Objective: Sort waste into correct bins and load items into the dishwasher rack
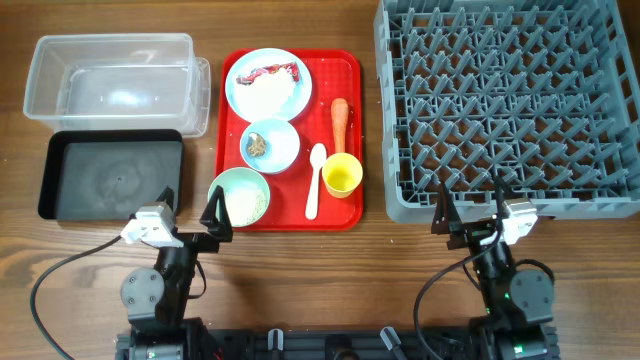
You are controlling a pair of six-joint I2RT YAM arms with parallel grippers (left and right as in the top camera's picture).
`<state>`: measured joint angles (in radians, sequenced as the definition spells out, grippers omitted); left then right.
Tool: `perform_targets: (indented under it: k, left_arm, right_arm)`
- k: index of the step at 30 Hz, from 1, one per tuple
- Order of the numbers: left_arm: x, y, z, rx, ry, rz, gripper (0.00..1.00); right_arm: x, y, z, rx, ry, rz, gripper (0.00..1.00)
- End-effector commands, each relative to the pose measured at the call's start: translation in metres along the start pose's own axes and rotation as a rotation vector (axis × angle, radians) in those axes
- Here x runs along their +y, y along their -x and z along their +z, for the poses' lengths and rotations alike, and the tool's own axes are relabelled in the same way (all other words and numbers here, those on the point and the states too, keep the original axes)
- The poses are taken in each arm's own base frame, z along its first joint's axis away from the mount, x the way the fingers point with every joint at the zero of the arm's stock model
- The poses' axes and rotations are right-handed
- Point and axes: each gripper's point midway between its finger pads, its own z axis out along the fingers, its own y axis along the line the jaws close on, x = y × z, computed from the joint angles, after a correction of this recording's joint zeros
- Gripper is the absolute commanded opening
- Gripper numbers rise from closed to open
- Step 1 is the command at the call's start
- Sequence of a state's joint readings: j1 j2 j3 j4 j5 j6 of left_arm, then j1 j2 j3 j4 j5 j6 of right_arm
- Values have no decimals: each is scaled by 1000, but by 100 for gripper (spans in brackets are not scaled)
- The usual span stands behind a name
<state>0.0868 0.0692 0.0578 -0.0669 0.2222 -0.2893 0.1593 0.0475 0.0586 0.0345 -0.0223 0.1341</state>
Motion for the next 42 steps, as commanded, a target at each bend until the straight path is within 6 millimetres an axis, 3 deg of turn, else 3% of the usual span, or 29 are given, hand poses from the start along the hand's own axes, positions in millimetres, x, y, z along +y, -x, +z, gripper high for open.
perform_targets:
  k: [1,3,6,10,14,17,20,23,26,29,31,34,38,42]
  left_arm:
    - [-36,55,-8,-54,-96,43,100]
    - [-52,85,-6,-54,-124,54,100]
    - [-73,110,12,58,-185,82,100]
    - [-81,145,57,251,-152,19,100]
    - [-94,154,115,491,-132,60,100]
    - [-95,136,152,624,-51,82,100]
    - [-108,78,189,819,-51,133,100]
    - [-117,22,215,917,-101,201,100]
    - [-112,-20,233,985,-102,186,100]
    - [-106,-22,275,860,-87,209,100]
    - [-83,-17,296,772,75,182,100]
    - [-51,-40,307,774,226,187,100]
    - [-35,-102,313,897,188,257,100]
    - [-13,-145,313,974,209,279,100]
  right_arm:
    - [19,61,-11,-125,72,-88,100]
    - [24,87,-15,-165,83,-91,99]
    - [31,110,-13,-171,106,-97,100]
    - [54,137,1,-126,216,-132,100]
    - [67,148,32,91,267,-103,100]
    - [69,151,48,243,266,-78,100]
    - [64,136,67,497,234,-61,100]
    - [56,100,83,712,205,-51,100]
    - [51,64,95,835,194,-30,100]
    - [50,36,96,946,200,1,99]
    - [49,24,92,1000,196,7,100]
    - [47,19,87,1032,190,8,100]
    - [47,19,87,1033,201,-9,100]
    - [47,17,83,1049,199,-6,100]
